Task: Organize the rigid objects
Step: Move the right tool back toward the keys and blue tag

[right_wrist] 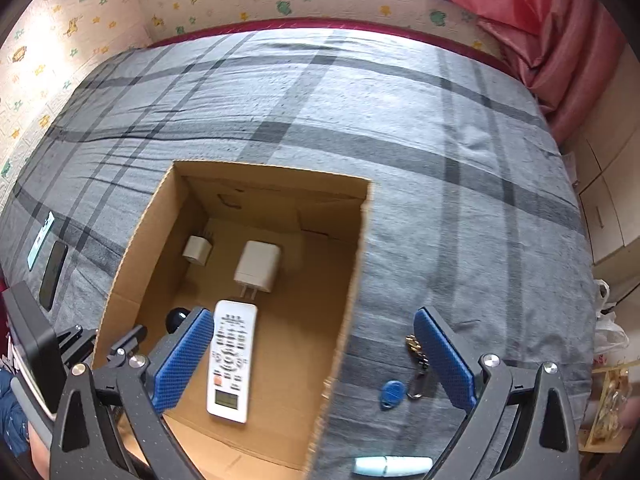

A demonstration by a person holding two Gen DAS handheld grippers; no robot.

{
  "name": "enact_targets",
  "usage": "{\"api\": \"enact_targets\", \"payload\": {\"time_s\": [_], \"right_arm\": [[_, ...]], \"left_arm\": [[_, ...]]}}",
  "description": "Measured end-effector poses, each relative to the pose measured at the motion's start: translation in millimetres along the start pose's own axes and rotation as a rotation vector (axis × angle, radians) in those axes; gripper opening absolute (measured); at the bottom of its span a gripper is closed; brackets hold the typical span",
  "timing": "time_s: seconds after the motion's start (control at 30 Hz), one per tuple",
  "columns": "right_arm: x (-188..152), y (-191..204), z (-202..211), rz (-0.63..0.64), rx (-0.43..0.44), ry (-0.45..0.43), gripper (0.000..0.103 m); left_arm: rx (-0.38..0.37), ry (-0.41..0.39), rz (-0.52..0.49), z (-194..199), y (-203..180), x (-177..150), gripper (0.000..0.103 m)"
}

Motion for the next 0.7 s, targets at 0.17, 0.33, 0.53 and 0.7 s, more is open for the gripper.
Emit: {"api": "enact_targets", "payload": {"time_s": [0.17, 0.33, 0.53, 0.7], "right_arm": [[-11.2, -28.8, 8.3, -0.034, -0.018, -0.016, 0.102], [-22.7, -54.4, 8.8, -0.07, -0.035, -0.023, 0.102], [-35.4, -81.5, -1.4, -0.126, -0.032, -0.019, 0.102], [-45.5, -100.0, -17.2, -0.163, -0.033, -0.008, 0.102]], "left_arm": [[-0.003, 0.0, -0.001, -0.7, -0.3, 0.0, 0.013], [0.005, 0.001, -0.004, -0.6, -0.7, 0.1, 0.013], [0.008, 0.001, -0.005, -1.2, -1.8, 0.2, 0.013], [0.009, 0.001, -0.004, -1.0, -2.3, -0.3, 0.013]]}}
Point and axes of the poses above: each gripper's, at about its wrist camera, not at the fingertips, and z roughly against the way its jaws point, y to its left, x to its top, the point moved 10 cm from there along -z, roughly the way its jaws point, and after that the axes turned 12 degrees about y, right-handed, at the moved point
